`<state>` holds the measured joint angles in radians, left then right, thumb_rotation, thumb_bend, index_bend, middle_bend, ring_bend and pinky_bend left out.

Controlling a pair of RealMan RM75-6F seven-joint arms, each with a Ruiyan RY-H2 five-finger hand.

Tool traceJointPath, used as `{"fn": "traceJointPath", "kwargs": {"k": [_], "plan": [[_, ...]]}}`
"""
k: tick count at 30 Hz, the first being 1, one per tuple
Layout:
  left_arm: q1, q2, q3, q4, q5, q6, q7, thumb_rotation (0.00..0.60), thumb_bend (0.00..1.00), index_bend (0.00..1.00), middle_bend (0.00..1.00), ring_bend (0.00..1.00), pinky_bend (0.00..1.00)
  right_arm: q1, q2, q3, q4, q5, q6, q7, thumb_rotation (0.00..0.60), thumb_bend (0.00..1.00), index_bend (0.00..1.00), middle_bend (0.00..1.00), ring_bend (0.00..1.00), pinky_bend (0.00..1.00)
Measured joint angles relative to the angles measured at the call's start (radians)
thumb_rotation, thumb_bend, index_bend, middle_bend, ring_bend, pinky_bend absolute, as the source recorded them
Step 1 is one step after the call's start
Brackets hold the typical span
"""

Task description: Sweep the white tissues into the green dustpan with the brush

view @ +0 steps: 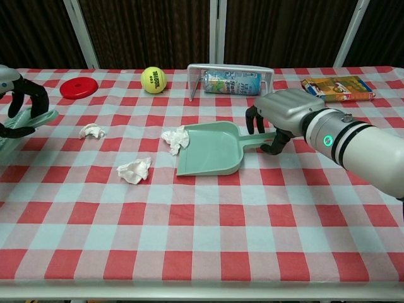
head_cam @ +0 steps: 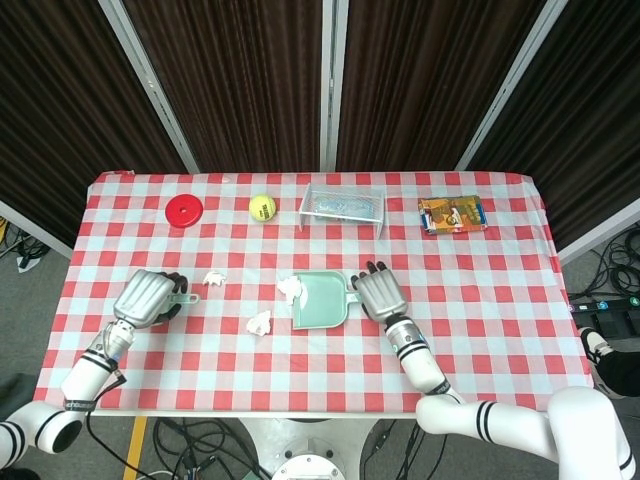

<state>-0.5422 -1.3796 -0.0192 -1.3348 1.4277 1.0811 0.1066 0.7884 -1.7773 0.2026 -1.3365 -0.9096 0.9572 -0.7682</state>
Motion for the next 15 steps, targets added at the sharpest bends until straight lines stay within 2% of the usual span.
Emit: {"fn": "traceJointPath", "kwargs": {"k": [5, 9, 15], "plan": [[-0.002, -0.005, -0.001, 0.013, -0.001, -0.013, -0.005, 0.6, 0.44, 0.5, 0.52, 0.58, 0.84, 0.016, -0.021, -0.003, 0.02, 0.021, -0.002, -0.011, 0.6, 0.31, 0.46, 0.45, 0.2, 0.23], [-0.002, -0.009, -0.003, 0.026, -0.003, -0.018, -0.013, 0.6, 0.44, 0.5, 0.52, 0.58, 0.84, 0.026, -0.033, -0.002, 0.031, 0.029, 0.001, -0.01, 0.6, 0.36, 0.52, 0.51, 0.26, 0.26], [-0.013, -0.012, -0.016, 0.063, -0.005, -0.033, -0.045, 0.6, 0.44, 0.5, 0.52, 0.58, 0.84, 0.032, -0.017, 0.007, -0.003, 0.026, 0.018, -0.006, 0.6, 0.44, 0.59, 0.57, 0.31, 0.29]]}}
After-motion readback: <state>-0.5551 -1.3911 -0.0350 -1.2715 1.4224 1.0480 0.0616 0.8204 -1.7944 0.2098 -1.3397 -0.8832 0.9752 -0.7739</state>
